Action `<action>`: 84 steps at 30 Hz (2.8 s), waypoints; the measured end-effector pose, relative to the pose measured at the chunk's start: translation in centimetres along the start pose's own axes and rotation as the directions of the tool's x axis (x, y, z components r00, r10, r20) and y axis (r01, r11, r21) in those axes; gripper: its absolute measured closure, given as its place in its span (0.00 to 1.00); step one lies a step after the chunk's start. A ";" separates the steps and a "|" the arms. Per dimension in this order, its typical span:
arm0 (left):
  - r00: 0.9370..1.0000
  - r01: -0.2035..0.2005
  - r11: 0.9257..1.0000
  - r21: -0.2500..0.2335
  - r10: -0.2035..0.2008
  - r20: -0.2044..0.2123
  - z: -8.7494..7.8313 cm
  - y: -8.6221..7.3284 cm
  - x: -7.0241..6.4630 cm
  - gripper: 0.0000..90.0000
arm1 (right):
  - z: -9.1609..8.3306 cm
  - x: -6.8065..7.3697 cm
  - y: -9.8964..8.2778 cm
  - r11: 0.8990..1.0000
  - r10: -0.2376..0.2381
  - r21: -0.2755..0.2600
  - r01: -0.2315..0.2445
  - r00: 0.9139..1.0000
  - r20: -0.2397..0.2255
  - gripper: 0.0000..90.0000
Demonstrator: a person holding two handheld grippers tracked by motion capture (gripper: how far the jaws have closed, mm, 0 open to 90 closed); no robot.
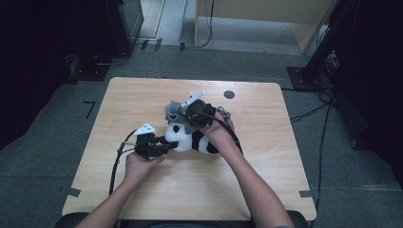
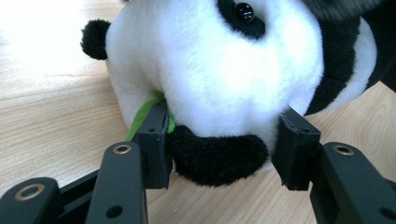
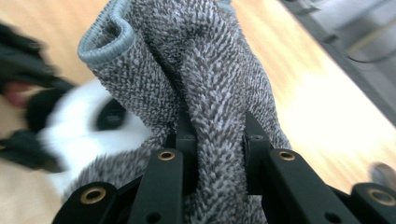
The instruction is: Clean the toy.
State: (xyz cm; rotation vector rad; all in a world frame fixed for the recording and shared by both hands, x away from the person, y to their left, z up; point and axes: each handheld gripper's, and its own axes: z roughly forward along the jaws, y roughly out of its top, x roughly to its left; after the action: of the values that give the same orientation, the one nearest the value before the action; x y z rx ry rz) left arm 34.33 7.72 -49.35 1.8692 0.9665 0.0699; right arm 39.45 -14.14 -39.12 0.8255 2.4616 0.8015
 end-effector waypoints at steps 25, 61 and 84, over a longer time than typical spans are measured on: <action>1.000 0.002 1.000 0.012 -0.002 -0.008 0.0 0.1 0.1 0.52 | -0.5 1.1 -0.4 0.999 0.021 -0.027 -0.023 0.997 -0.078 0.85; 1.000 -0.006 1.000 0.027 0.006 -0.010 0.0 0.0 0.1 0.51 | -3.2 2.3 -5.0 0.989 0.094 -0.086 -0.117 0.968 -0.234 0.85; 1.000 -0.026 0.999 0.031 0.027 -0.014 -0.1 -0.2 0.1 0.50 | -7.9 -4.5 -9.3 0.915 0.318 -0.207 -0.345 0.936 -0.153 0.86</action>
State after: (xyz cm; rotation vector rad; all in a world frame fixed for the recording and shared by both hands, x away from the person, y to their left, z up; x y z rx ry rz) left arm 34.20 7.84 -49.52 1.9121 0.9575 0.0854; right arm 34.69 -26.23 -38.30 1.1539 2.2924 1.2644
